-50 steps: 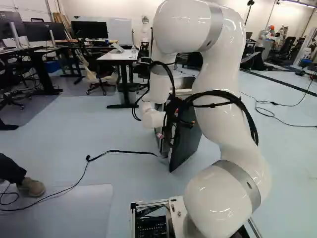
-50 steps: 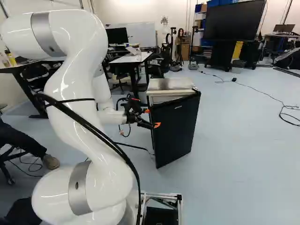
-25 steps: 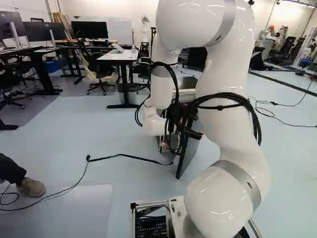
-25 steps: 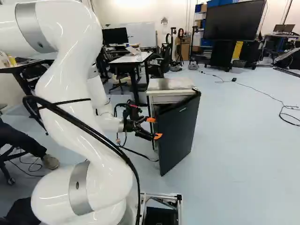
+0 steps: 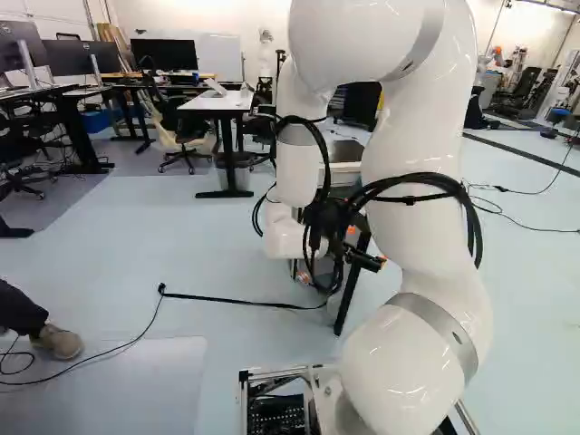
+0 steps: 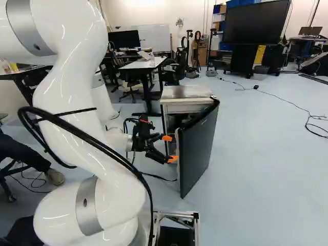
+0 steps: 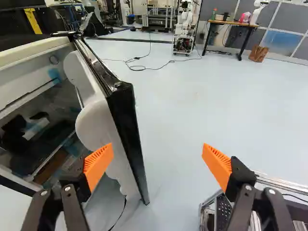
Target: Open the fridge door
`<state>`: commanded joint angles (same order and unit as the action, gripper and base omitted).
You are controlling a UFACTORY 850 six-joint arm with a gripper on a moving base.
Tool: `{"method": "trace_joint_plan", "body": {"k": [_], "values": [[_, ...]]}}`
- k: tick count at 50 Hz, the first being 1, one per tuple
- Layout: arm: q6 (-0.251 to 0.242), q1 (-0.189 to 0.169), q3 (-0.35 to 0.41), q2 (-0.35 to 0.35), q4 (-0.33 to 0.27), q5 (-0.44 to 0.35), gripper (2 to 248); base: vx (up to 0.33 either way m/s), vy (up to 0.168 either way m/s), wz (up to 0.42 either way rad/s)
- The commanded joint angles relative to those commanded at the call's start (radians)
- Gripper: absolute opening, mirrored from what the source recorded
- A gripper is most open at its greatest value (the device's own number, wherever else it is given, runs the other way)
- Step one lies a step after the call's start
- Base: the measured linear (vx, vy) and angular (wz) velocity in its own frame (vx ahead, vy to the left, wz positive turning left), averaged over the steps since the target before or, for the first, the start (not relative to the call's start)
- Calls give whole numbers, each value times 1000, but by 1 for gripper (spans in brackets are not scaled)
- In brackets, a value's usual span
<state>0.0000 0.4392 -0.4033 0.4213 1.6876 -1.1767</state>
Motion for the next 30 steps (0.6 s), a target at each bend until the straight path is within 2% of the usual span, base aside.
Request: {"method": "trace_joint_plan", "body": {"k": [30], "values": [[0,0,0,0,2,-127,247,0,0,0]]}}
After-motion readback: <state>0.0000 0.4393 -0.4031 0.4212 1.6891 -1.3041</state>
